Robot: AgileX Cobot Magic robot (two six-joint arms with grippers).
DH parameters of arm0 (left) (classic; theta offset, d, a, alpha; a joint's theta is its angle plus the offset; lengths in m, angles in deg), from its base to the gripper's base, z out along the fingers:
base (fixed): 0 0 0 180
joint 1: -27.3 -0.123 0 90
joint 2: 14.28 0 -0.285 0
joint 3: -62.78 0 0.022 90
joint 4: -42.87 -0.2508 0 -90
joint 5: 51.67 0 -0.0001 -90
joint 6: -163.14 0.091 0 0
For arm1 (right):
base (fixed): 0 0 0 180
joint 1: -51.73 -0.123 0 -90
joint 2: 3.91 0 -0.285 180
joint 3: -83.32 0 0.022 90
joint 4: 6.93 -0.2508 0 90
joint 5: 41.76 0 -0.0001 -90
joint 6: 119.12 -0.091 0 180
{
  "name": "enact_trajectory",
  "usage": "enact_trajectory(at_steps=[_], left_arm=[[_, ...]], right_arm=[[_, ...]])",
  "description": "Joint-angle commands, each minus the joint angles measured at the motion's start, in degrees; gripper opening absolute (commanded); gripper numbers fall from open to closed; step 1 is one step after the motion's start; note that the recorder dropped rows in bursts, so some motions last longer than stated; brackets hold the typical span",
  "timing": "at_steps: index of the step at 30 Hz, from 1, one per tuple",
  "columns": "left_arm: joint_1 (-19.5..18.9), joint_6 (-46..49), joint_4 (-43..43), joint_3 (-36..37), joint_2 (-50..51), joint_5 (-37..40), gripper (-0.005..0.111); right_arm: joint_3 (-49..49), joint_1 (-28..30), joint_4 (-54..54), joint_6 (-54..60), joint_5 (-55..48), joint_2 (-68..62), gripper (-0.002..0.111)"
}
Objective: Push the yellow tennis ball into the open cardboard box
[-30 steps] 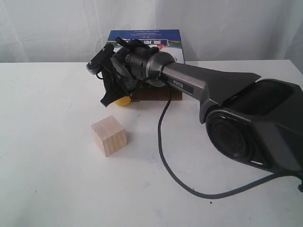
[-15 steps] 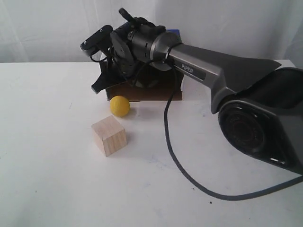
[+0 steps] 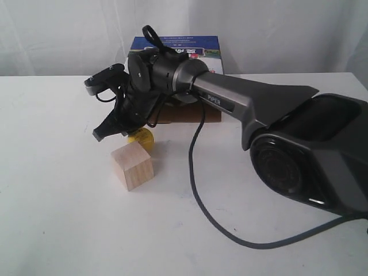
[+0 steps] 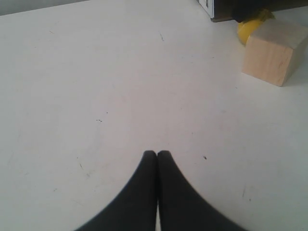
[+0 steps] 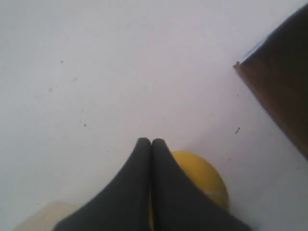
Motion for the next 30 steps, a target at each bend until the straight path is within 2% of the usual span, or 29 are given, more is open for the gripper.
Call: enact_trajectory(at_steps=[1,4,10,14,18,20,27,30], left_arm=[[0.05,0.00,0.40,0.16,-0.24,0.04,0.000],[0.05,0.00,0.40,0.16,-0.24,0.04,0.000],[0.05,0.00,0.40,0.16,-0.24,0.04,0.000],[0.05,0.00,0.40,0.16,-0.24,0.04,0.000],[0.05,0.00,0.40,0.16,-0.24,0.04,0.000],[0.05,0.00,0.40,0.16,-0.24,0.04,0.000],[0.05,0.00,0.40,0.16,-0.24,0.04,0.000],[0.05,0.00,0.40,0.16,-0.24,0.04,0.000]], right_arm=[[0.40,0.22,13.84,-7.18,-0.22,-0.46,0.000],[0.40,0.22,19.14,-6.52,3.36,-0.07,0.000],[0.30,0.22,19.31,-6.74,8.60,2.77,0.000],[0.30,0.22,19.20,-10.13,3.56,4.67,0.000],[0.42,0.22,18.85,-11.41,-11.41,5.12,0.000],[1.04,0.22,18.62,-10.59,-15.35,4.83,0.000],[3.15,1.06,18.62,-9.21,-12.64,1.12,0.000],[3.15,2.71,18.71,-9.21,-7.11,-1.73,0.000]])
